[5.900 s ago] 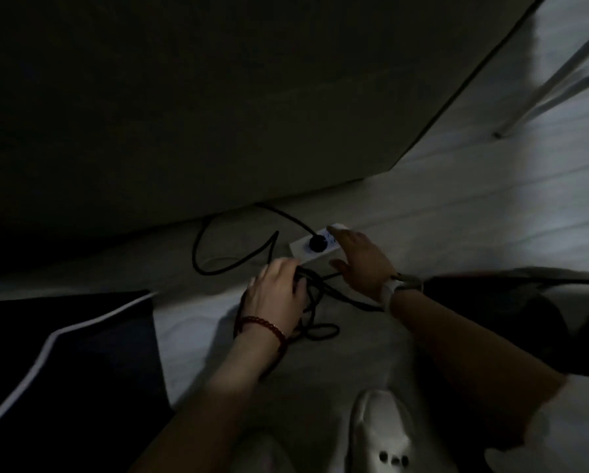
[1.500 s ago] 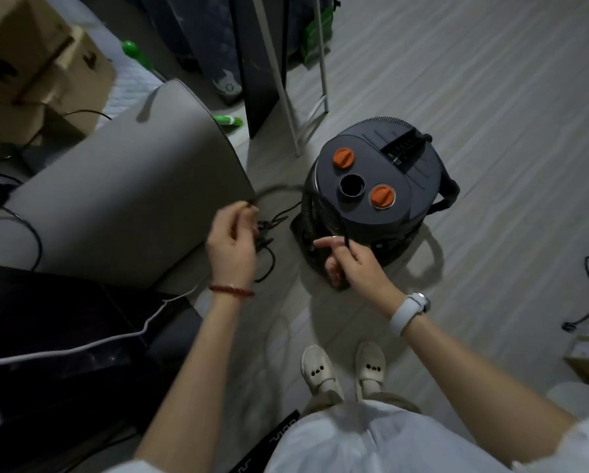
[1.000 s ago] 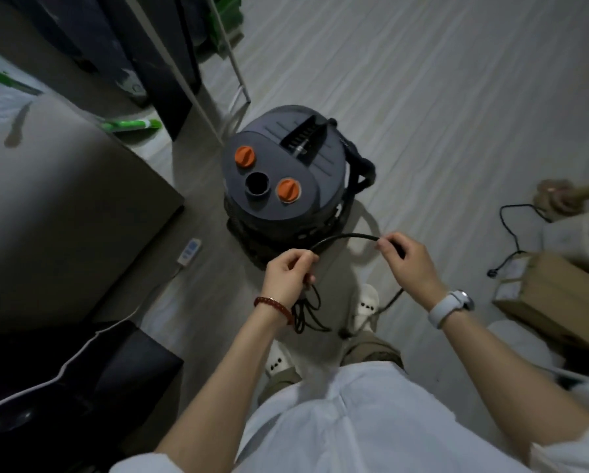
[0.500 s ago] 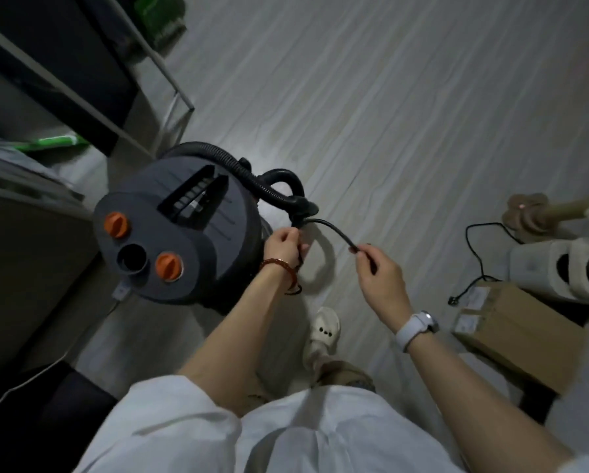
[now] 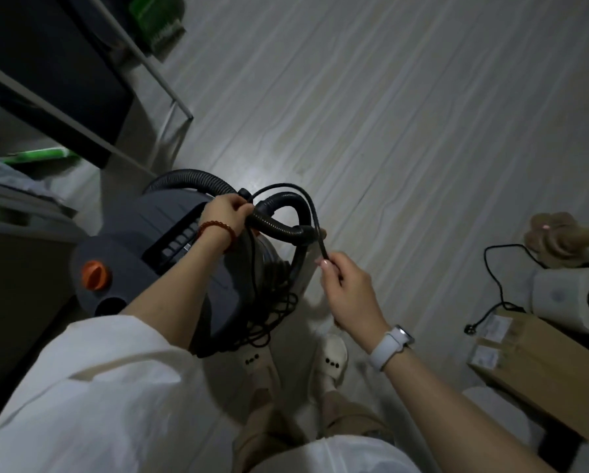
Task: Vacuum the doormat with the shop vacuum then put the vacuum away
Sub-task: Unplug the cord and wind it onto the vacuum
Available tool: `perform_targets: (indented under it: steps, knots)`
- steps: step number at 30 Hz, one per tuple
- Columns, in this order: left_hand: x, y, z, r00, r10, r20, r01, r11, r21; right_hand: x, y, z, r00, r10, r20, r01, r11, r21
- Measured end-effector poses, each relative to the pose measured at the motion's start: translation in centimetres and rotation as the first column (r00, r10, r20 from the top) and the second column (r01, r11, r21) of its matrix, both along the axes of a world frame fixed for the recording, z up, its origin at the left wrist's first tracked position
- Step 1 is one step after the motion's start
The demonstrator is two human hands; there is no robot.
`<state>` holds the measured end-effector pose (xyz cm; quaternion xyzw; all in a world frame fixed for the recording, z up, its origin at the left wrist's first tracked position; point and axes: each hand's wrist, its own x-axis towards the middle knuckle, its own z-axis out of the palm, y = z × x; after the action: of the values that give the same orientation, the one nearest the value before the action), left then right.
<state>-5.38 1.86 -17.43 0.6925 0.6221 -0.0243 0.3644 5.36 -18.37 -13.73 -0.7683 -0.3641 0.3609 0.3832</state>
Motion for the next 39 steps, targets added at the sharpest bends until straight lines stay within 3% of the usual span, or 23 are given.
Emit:
perform_targets:
  steps: [3,6,10,13,15,18,21,23,25,27,28,30,32,33,35,37,39]
  knots:
    - [-0.6,2.6,-0.3,0.924,-0.284,-0.257,0.309,0.949,0.06,-1.8,4.7,1.0,1.0,-0.01,-0.023,0.012,0.997,0.076]
    - [-2.3,5.1,-0.7,0.928,-0.238,-0.285,0.264,0.963,0.053,-3.9,8.6,1.7,0.999,0.029,0.019,-0.03,0.996,0.085]
    - [-5.9,7.3,-1.8,0.99,-0.106,-0.091,0.108,0.994,0.025,-6.8,13.8,1.8,0.998,0.055,0.036,-0.058,0.995,0.078]
    - [-8.4,8.3,-2.0,0.946,0.176,0.271,-0.151,0.982,-0.111,-8.7,17.3,1.0,0.983,0.116,0.144,-0.116,0.993,-0.012]
    - [-9.6,9.1,-1.4,0.828,0.397,0.397,-0.282,0.906,-0.316,-10.0,19.3,0.6,0.948,0.236,0.214,-0.219,0.97,-0.103]
    - [-11.0,10.8,0.3,0.672,0.63,0.391,-0.218,0.672,-0.708,-12.0,21.5,0.5,0.864,0.421,0.275,-0.366,0.901,-0.232]
    - [-12.2,12.2,1.5,0.657,0.664,0.358,-0.119,0.56,-0.82,-13.6,21.8,0.5,0.797,0.51,0.324,-0.424,0.854,-0.3]
    - [-12.0,12.5,1.9,0.632,0.69,0.353,-0.103,0.525,-0.845,-14.2,20.6,0.1,0.83,0.479,0.286,-0.408,0.871,-0.275]
    - [-11.1,12.8,1.8,0.584,0.716,0.381,-0.123,0.542,-0.831,-14.1,18.3,-0.6,0.875,0.434,0.215,-0.381,0.891,-0.247]
    - [-10.3,12.9,1.3,0.585,0.694,0.42,-0.192,0.621,-0.76,-13.5,15.6,-1.1,0.893,0.422,0.155,-0.373,0.888,-0.27]
    - [-10.1,12.8,0.9,0.641,0.627,0.442,-0.225,0.704,-0.673,-13.2,14.2,-1.5,0.892,0.43,0.137,-0.377,0.877,-0.297]
    - [-9.8,12.5,-0.3,0.843,0.363,0.397,-0.221,0.907,-0.36,-12.6,12.5,-1.7,0.884,0.45,0.126,-0.387,0.856,-0.343]
    - [-9.4,12.2,-0.7,0.933,0.159,0.323,-0.126,0.985,-0.121,-12.3,12.1,-1.6,0.865,0.495,0.083,-0.428,0.814,-0.394]
    - [-8.9,12.1,-0.7,0.934,0.145,0.327,-0.116,0.988,-0.104,-11.8,12.4,-1.4,0.855,0.517,0.04,-0.459,0.789,-0.408]
    - [-7.9,12.4,-0.6,0.863,0.311,0.398,-0.227,0.943,-0.245,-10.2,12.9,-1.0,0.869,0.481,-0.115,-0.485,0.786,-0.383]
    - [-7.4,12.8,-0.5,0.723,0.572,0.388,-0.377,0.797,-0.472,-8.0,12.8,-0.6,0.887,0.376,-0.267,-0.452,0.825,-0.339]
    - [-7.1,12.9,-0.7,0.63,0.718,0.297,-0.433,0.642,-0.633,-5.6,12.1,-0.8,0.898,0.346,-0.274,-0.428,0.832,-0.353]
